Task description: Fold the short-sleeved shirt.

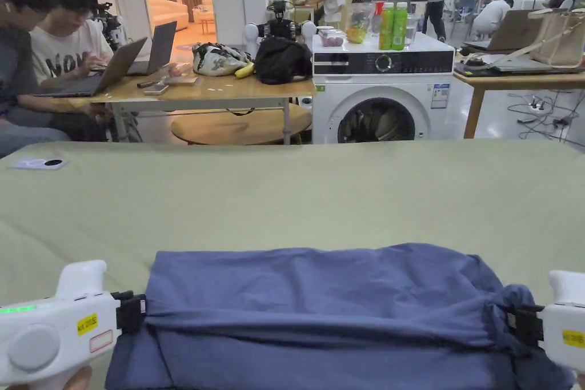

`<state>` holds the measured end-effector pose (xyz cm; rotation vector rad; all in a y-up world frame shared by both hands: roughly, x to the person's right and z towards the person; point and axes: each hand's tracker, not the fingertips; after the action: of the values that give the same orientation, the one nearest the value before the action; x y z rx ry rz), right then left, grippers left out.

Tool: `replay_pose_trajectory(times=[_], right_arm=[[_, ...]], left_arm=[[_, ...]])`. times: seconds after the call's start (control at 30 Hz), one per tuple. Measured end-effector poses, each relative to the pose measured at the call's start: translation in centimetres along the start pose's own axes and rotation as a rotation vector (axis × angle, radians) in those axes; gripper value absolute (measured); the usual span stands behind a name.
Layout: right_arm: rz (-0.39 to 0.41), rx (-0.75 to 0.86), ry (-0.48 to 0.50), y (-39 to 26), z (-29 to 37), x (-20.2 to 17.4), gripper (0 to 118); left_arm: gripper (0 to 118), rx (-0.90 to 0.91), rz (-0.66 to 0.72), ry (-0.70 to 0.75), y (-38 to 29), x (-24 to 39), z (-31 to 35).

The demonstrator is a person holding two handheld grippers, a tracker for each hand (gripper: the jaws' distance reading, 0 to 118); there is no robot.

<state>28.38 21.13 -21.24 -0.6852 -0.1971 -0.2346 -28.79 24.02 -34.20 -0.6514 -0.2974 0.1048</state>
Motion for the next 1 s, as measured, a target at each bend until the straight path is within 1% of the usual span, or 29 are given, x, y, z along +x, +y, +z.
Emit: replay_pose_trajectory(times=[0.03, 0.1, 0.13, 0.17, 0.2, 0.23, 0.3, 0.33, 0.43, 0.5, 0.53, 0.57, 0.6, 0.63, 0.67, 0.7, 0.73, 0.77, 0.8, 0.87, 0.93, 0.97, 1.0], right_arm=[[-0.004, -0.002, 0.0, 0.0, -0.8, 0.0, 7], [-0.014, -0.044, -0.014, -0.1, -2.4, -0.1, 16], [-0.007, -0.041, -0.021, -0.4, -2.8, -0.2, 16], [0.003, -0.029, -0.031, -0.9, -2.8, -0.1, 33], [0.014, -0.016, -0.041, -1.1, -2.5, -0.2, 60], [0.016, 0.013, -0.035, -1.3, -2.0, -0.2, 66], [0.0, 0.077, -0.011, -1.6, -0.3, -0.5, 65], [0.004, 0.113, 0.003, -1.8, 0.7, -0.8, 65], [0.039, 0.206, 0.041, -2.1, 3.9, -2.7, 65], [0.078, 0.244, 0.066, -2.7, 5.8, -4.1, 65], [0.094, 0.25, 0.064, -3.0, 6.5, -4.7, 64], [0.113, 0.24, 0.076, -3.2, 6.8, -5.3, 60], [0.13, 0.246, 0.075, -3.6, 7.2, -5.9, 48], [0.149, 0.255, 0.064, -4.1, 7.6, -6.4, 31], [0.17, 0.26, 0.05, -4.5, 7.8, -6.8, 9], [0.187, 0.255, 0.043, -4.9, 7.7, -7.2, 0], [0.191, 0.256, 0.046, -5.3, 7.8, -7.3, 0], [0.189, 0.25, 0.055, -5.6, 7.9, -7.4, 0], [0.175, 0.223, 0.085, -5.8, 7.9, -7.3, 0], [0.151, 0.216, 0.09, -6.1, 7.6, -7.2, 0], [0.145, 0.211, 0.094, -6.2, 7.8, -7.0, 0], [0.142, 0.21, 0.1, -6.2, 7.9, -6.8, 0], [0.141, 0.209, 0.106, -6.2, 8.2, -6.6, 0]], left_arm=[[4, -0.003, 0.005, 0.0, 0.3, 0.1, -0.9], [12, -0.036, 0.007, 0.05, 0.2, -0.6, -3.3], [12, -0.041, 0.008, 0.053, 0.1, -0.5, -3.8], [28, -0.041, 0.011, 0.045, -0.2, -0.5, -3.8], [58, -0.04, 0.016, 0.033, -0.5, -0.4, -3.5], [67, -0.019, 0.02, 0.0, -0.6, -0.1, -2.9], [65, 0.055, -0.028, 0.002, -1.0, 0.9, -1.0], [65, 0.076, -0.052, 0.004, -1.0, 1.1, -0.3], [65, 0.164, -0.097, -0.004, -1.3, 2.9, 2.9], [65, 0.212, -0.108, -0.069, -1.7, 3.8, 4.9], [64, 0.239, -0.104, -0.09, -1.9, 4.2, 5.8], [60, 0.227, -0.1, -0.084, -2.1, 4.6, 6.3], [40, 0.22, -0.097, -0.084, -2.3, 4.9, 6.8], [16, 0.217, -0.091, -0.092, -2.6, 5.1, 7.1], [0, 0.211, -0.084, -0.112, -3.0, 5.1, 7.5], [0, 0.212, -0.077, -0.132, -3.5, 5.3, 7.9], [0, 0.228, -0.079, -0.173, -3.7, 5.6, 8.1], [0, 0.158, -0.084, -0.167, -4.0, 5.6, 8.1], [0, 0.185, -0.095, -0.147, -4.3, 5.8, 8.3], [0, 0.166, -0.11, -0.134, -4.6, 5.6, 8.6], [0, 0.159, -0.077, -0.137, -4.5, 4.3, 8.6], [0, 0.142, -0.035, -0.134, -4.4, 3.4, 8.5], [16, 0.121, 0.006, -0.148, -4.2, 2.3, 8.3]])
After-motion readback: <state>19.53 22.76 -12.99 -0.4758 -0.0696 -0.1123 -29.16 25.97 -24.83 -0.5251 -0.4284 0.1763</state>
